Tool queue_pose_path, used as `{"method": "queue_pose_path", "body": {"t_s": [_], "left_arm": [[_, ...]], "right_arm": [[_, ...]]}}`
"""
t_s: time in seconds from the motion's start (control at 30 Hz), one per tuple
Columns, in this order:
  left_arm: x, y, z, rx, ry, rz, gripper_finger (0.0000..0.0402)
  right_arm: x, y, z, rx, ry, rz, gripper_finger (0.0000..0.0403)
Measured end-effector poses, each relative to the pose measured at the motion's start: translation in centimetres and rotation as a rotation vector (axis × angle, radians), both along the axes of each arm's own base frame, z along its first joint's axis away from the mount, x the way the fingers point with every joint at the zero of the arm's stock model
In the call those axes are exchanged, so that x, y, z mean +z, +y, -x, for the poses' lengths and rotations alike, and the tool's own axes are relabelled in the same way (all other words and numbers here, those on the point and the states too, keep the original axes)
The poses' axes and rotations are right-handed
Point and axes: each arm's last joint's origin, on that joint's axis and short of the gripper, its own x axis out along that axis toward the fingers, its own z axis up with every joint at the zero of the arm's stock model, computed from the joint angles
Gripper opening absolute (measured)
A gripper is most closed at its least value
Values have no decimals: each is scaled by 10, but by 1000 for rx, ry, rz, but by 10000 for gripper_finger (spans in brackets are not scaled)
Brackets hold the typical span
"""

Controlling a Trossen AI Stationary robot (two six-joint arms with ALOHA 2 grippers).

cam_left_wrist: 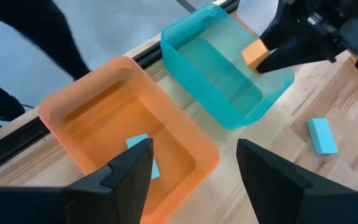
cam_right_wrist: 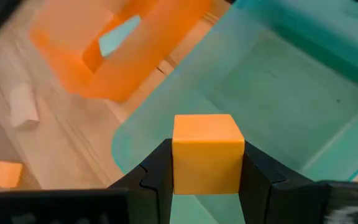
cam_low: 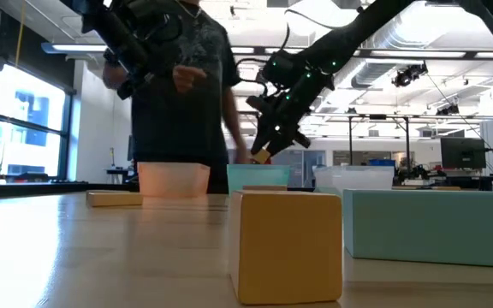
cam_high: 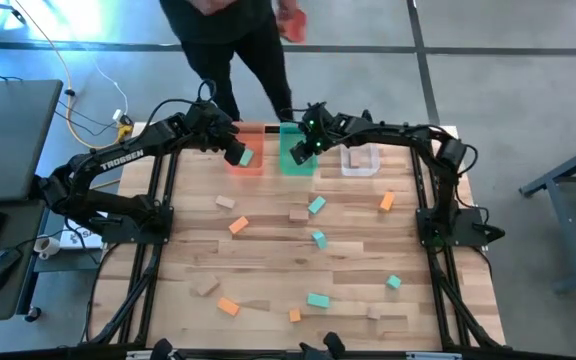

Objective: Sort & place blocks by color
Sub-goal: Put the yellow block into the green bin, then put the light blue block into the orange bin

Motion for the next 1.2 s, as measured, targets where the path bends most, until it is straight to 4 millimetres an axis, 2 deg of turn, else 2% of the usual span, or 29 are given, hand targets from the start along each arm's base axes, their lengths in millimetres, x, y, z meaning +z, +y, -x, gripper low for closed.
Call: {"method": "queue_pose_path", "body": {"t_s": [0.37, 0.77, 1.03, 1.2], "left_arm": [[0, 0, 0, 16, -11, 12, 220], [0, 0, 0, 18, -12, 14, 220], [0, -1, -1, -20, -35, 38, 220], [-2, -3, -1, -25, -21, 56, 220]], "right_arm": [[-14, 2, 2, 20, 105, 6, 108], [-16, 8, 0, 53, 119, 5, 109], [-16, 8, 0, 45, 130, 9, 212], [-15, 8, 1, 45, 127, 10, 230]]}}
